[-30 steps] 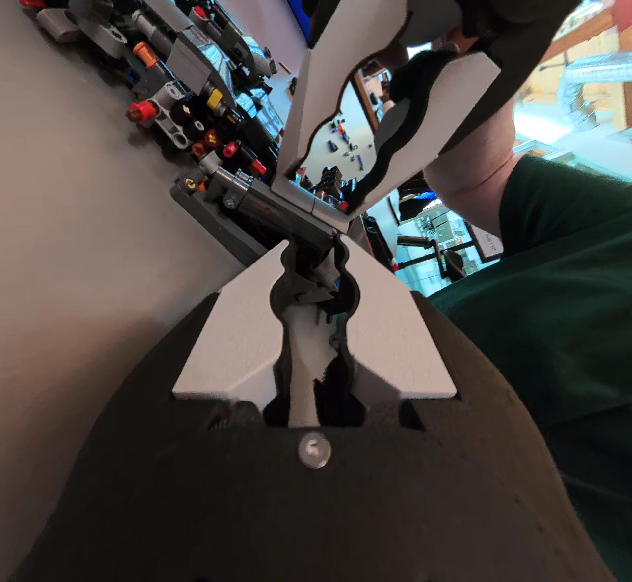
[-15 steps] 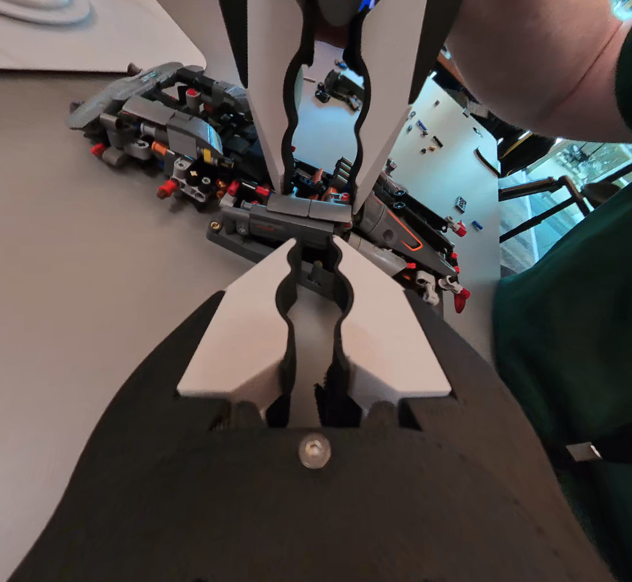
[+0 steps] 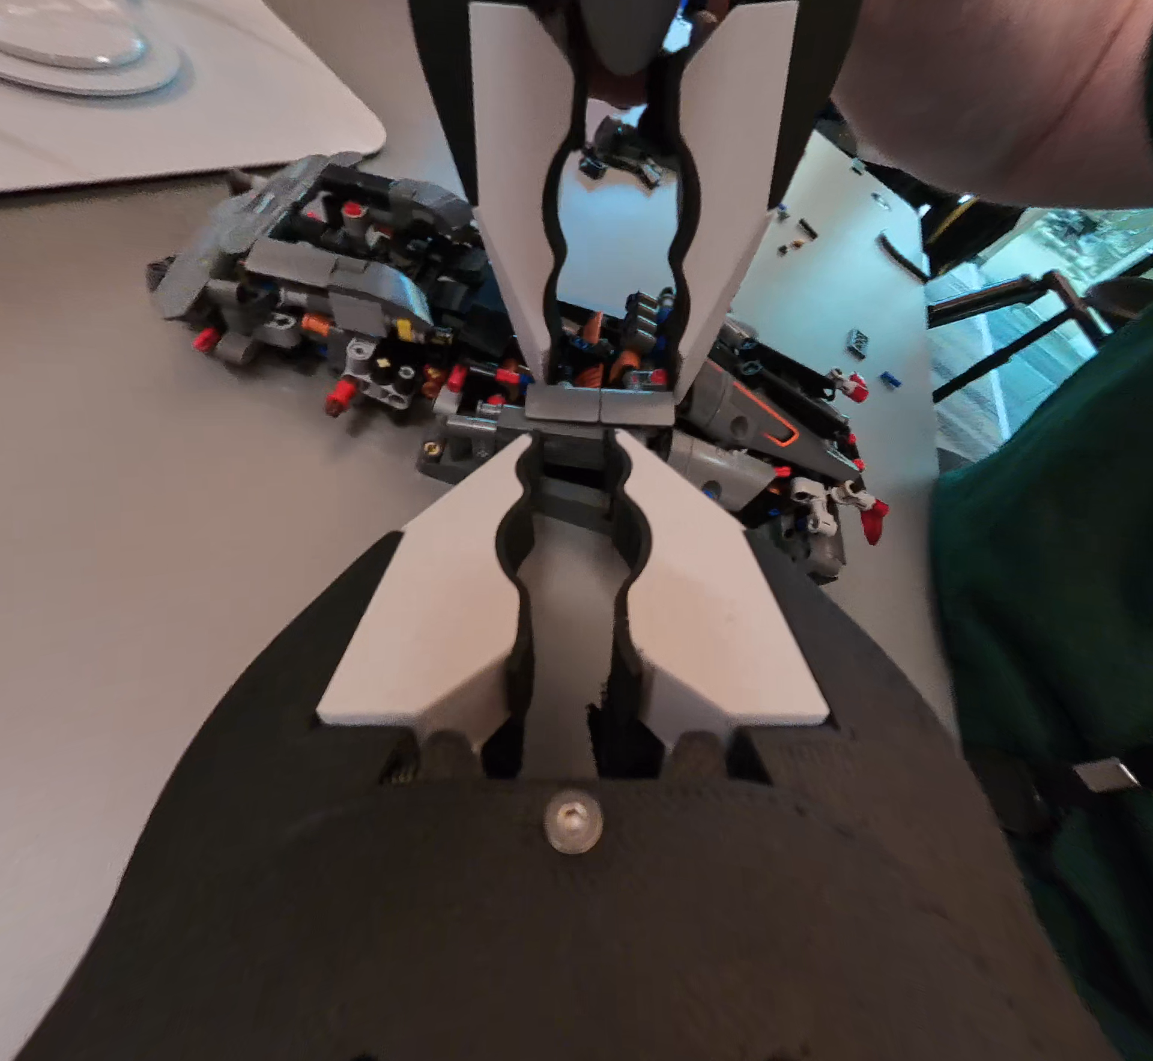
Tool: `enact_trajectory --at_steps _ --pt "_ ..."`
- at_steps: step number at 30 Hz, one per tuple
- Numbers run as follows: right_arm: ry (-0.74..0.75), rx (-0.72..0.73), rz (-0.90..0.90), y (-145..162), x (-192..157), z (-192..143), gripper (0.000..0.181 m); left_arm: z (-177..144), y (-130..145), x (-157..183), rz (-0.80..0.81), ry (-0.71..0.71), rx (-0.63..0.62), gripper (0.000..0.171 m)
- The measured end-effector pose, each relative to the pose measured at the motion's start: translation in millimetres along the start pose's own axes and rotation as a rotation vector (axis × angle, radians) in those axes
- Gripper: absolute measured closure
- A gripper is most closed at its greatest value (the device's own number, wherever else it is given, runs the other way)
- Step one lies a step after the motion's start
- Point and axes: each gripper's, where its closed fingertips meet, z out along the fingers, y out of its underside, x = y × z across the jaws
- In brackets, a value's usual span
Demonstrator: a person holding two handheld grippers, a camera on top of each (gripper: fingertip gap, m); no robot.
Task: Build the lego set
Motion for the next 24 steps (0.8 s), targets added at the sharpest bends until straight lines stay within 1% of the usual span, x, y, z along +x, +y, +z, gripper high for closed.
enact_trajectory --at_steps 5,9,24 --pt "0.002 -0.007 -0.011 -0.3 0.4 0.2 0.144 0.8 1.6 -0.6 -0.018 0.019 0.008 0.156" --pt "0.001 -0.002 -0.02 -1.0 0.2 1.0 0.144 0.6 2.2 -2.7 -0.021 0.016 0.0 0.161" --pt "0.036 -0.003 -0.052 -2.9 -0.4 2.5 0.144 1.0 1.0 -5.9 -0.092 0.02 0.02 0.171"
